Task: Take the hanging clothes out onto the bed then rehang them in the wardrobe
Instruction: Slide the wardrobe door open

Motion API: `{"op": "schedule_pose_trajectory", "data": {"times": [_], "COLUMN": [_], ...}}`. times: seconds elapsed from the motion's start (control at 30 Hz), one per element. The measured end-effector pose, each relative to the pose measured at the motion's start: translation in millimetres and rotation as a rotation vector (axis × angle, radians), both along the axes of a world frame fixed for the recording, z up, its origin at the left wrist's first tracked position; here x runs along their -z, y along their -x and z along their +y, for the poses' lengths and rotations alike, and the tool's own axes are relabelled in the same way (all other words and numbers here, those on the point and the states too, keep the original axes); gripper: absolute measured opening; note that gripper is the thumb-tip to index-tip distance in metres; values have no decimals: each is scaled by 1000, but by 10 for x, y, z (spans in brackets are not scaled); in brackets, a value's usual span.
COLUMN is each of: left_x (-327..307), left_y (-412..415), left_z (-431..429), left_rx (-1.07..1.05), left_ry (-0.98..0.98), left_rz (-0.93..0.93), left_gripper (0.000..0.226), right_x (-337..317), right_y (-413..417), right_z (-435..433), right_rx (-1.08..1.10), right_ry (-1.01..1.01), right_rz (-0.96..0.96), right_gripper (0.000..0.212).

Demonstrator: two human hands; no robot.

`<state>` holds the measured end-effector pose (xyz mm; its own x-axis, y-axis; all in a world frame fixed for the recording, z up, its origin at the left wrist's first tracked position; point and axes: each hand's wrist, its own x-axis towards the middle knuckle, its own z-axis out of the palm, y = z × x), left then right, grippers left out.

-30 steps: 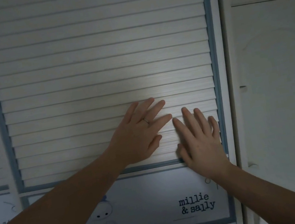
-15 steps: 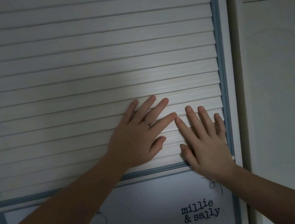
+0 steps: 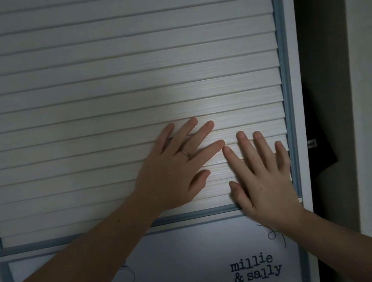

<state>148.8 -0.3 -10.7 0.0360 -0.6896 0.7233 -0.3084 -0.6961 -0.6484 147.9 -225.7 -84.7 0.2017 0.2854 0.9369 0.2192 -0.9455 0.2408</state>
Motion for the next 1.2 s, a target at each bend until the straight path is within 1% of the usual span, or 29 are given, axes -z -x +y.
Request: {"op": "schedule_pose_trajectory", "data": {"times": [0.27, 0.63, 0.77, 0.97, 1.2], "left_x": [13, 36, 67, 119, 242], "left_y": [37, 70, 85, 111, 145], "left_z": [532, 1285, 1548, 1927, 2398], "left_rx": [-38, -104, -141, -194, -271], "left_ry": [5, 21, 51, 97, 220], "left_rz": [-7, -27, -31, -22, -29], "left_gripper": [55, 56, 56, 56, 59], "right_x": [6, -29, -37, -59, -93], "right_y": [20, 95, 119, 150, 207], "right_z": [501, 1140, 1377, 1699, 2155], "right_rx": [-50, -175, -203, -187, -227], "right_ry": [25, 81, 111, 190, 283], "right_rz": [9, 19, 41, 93, 140], "right_gripper": [66, 66, 68, 74, 76]}}
